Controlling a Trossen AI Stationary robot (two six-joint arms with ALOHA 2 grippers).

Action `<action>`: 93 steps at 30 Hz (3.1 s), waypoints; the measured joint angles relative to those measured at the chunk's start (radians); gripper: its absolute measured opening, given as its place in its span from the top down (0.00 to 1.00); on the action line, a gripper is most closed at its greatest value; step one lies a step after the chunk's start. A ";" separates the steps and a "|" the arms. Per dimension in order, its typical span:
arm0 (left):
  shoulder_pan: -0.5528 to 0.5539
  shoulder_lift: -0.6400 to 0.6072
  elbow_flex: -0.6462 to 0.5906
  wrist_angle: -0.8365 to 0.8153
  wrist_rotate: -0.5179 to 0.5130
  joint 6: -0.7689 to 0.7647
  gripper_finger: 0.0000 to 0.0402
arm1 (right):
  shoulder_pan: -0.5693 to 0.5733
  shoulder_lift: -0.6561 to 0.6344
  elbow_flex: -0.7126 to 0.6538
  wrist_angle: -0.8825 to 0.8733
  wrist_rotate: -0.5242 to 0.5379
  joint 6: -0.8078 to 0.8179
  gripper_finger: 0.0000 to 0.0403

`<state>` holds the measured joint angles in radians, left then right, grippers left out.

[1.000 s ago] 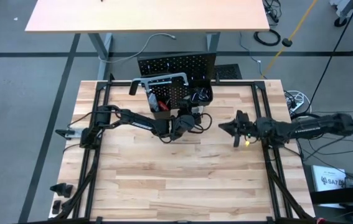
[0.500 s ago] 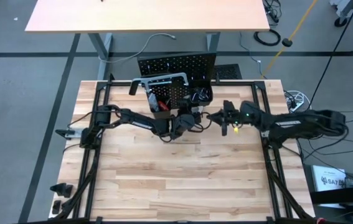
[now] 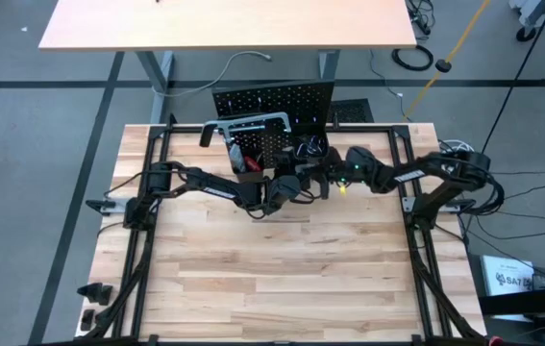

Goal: Hang tools onto peg board
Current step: Hang the white tape on the peg board, then adjust the peg board

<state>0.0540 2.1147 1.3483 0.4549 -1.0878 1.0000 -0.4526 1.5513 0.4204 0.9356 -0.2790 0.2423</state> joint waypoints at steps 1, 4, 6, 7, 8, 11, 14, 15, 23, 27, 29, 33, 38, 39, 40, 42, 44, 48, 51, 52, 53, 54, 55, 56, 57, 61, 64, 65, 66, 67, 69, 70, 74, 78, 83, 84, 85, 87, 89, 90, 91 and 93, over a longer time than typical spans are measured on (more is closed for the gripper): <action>0.000 0.000 0.000 0.000 0.000 0.000 0.70 | 0.000 0.005 0.004 0.000 0.019 -0.005 1.00; 0.000 0.000 0.000 0.000 0.000 0.000 0.70 | 0.000 0.004 0.006 0.000 0.071 -0.019 1.00; 0.000 0.000 0.000 0.000 0.001 0.000 0.70 | 0.000 0.004 0.006 -0.001 0.107 -0.023 1.00; 0.000 0.000 0.000 0.000 0.001 0.000 0.70 | 0.000 0.004 0.006 -0.001 0.128 -0.027 1.00; 0.000 0.000 0.000 0.000 0.002 0.000 0.70 | 0.000 0.004 0.006 -0.002 0.155 -0.027 1.00; 0.000 0.000 0.000 0.002 0.008 0.000 0.70 | 0.000 0.004 0.006 -0.003 0.208 -0.038 1.00; 0.000 0.000 0.000 0.002 0.021 0.010 0.70 | 0.001 0.004 0.006 -0.004 0.237 -0.039 1.00; -0.002 0.000 0.001 0.002 0.027 0.022 0.70 | 0.001 0.004 0.006 -0.004 0.244 -0.041 1.00; -0.025 0.000 0.001 0.002 0.037 0.006 0.70 | 0.002 0.004 0.005 -0.011 0.274 -0.038 1.00; -0.047 0.000 0.001 0.002 0.036 -0.006 0.70 | 0.002 0.004 0.005 -0.012 0.277 -0.036 1.00; -0.056 -0.001 0.001 0.000 0.033 -0.003 0.70 | 0.002 0.004 0.005 -0.011 0.280 -0.036 1.00; -0.059 -0.002 0.001 -0.002 0.025 0.001 0.70 | 0.000 0.003 0.005 -0.003 0.346 -0.017 1.00; -0.049 -0.003 0.001 -0.002 0.014 0.001 0.70 | 0.002 0.003 0.014 -0.004 0.348 -0.015 1.00; -0.048 -0.003 0.001 -0.002 0.011 0.001 0.70 | 0.002 0.003 0.016 -0.003 0.347 -0.015 1.00; -0.047 -0.003 0.001 -0.002 0.006 0.001 0.70 | 0.002 0.003 0.018 -0.004 0.347 -0.014 1.00; -0.048 -0.003 0.001 -0.002 -0.001 0.001 0.70 | 0.003 0.003 0.026 -0.005 0.343 -0.014 1.00; -0.048 -0.003 0.001 -0.002 -0.003 0.001 0.70 | 0.003 0.003 0.035 -0.004 0.341 -0.015 1.00; -0.048 -0.003 0.001 -0.002 -0.004 0.001 0.70 | 0.003 0.003 0.055 -0.023 0.341 -0.015 1.00; -0.050 -0.003 0.001 -0.001 -0.020 0.001 0.70 | 0.003 0.003 0.067 -0.056 0.340 -0.018 1.00; -0.053 -0.003 0.001 -0.001 -0.022 0.000 0.70 | 0.003 0.003 0.067 -0.059 0.339 -0.019 1.00; -0.059 -0.003 0.001 0.001 -0.024 0.000 0.70 | 0.003 0.003 0.067 -0.060 0.340 -0.021 1.00; -0.067 -0.003 0.001 0.004 -0.026 0.000 0.70 | 0.003 0.003 0.067 -0.060 0.345 -0.023 1.00; -0.078 -0.003 0.001 0.007 -0.028 0.000 0.70 | 0.004 0.003 0.067 -0.060 0.353 -0.025 1.00; -0.090 -0.003 0.001 0.009 -0.030 0.000 0.70 | 0.004 0.003 0.067 -0.060 0.355 -0.026 1.00; -0.102 -0.003 0.001 0.009 -0.035 0.000 0.70 | 0.004 0.003 0.067 -0.060 0.356 -0.027 1.00; -0.150 -0.003 0.001 0.009 -0.069 0.000 0.70 | 0.008 0.003 0.067 -0.061 0.359 -0.045 1.00; -0.184 -0.004 0.001 0.014 -0.091 0.000 0.70 | 0.012 0.003 0.067 -0.066 0.358 -0.046 1.00; -0.194 -0.004 0.000 0.022 -0.101 0.000 0.70 | 0.014 0.003 0.067 -0.066 0.358 -0.046 1.00; -0.203 -0.004 0.000 0.033 -0.113 0.000 0.70 | 0.017 0.003 0.067 -0.066 0.358 -0.049 1.00; -0.211 -0.004 0.000 0.043 -0.124 -0.001 0.70 | 0.022 0.003 0.067 -0.066 0.357 -0.052 1.00; -0.226 -0.005 0.000 0.061 -0.148 0.000 0.70 | 0.034 0.003 0.067 -0.066 0.355 -0.065 1.00; -0.235 -0.006 0.000 0.067 -0.159 0.000 0.70 | 0.040 0.003 0.067 -0.066 0.354 -0.070 1.00; -0.277 -0.028 -0.001 0.080 -0.205 -0.001 0.70 | 0.061 0.003 0.067 -0.066 0.352 -0.075 1.00; -0.324 -0.061 -0.001 0.078 -0.247 -0.020 0.70 | 0.080 0.002 0.067 -0.072 0.352 -0.075 1.00; -0.383 -0.132 -0.055 0.067 -0.339 -0.052 0.70 | 0.120 -0.046 0.058 -0.154 0.354 -0.074 1.00; -0.397 -0.156 -0.072 0.050 -0.353 -0.076 0.70 | 0.129 -0.067 0.051 -0.162 0.356 -0.074 1.00; -0.409 -0.180 -0.091 0.039 -0.363 -0.100 0.70 | 0.139 -0.092 0.040 -0.171 0.357 -0.073 1.00; -0.429 -0.239 -0.142 0.017 -0.385 -0.156 0.70 | 0.154 -0.156 0.006 -0.185 0.363 -0.071 1.00; -0.439 -0.294 -0.201 -0.003 -0.417 -0.228 0.70 | 0.160 -0.231 -0.032 -0.213 0.418 -0.067 1.00; -0.442 -0.323 -0.235 -0.017 -0.431 -0.267 0.70 | 0.160 -0.268 -0.050 -0.237 0.462 -0.062 1.00; -0.443 -0.351 -0.270 -0.031 -0.446 -0.310 0.70 | 0.156 -0.303 -0.069 -0.256 0.506 -0.055 1.00; -0.448 -0.407 -0.339 -0.033 -0.480 -0.397 0.70 | 0.141 -0.361 -0.099 -0.285 0.552 -0.043 1.00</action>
<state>-0.3944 1.7077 1.0093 0.4219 -1.5676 0.6030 -0.3120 1.1899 0.3209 0.6504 0.2727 0.1996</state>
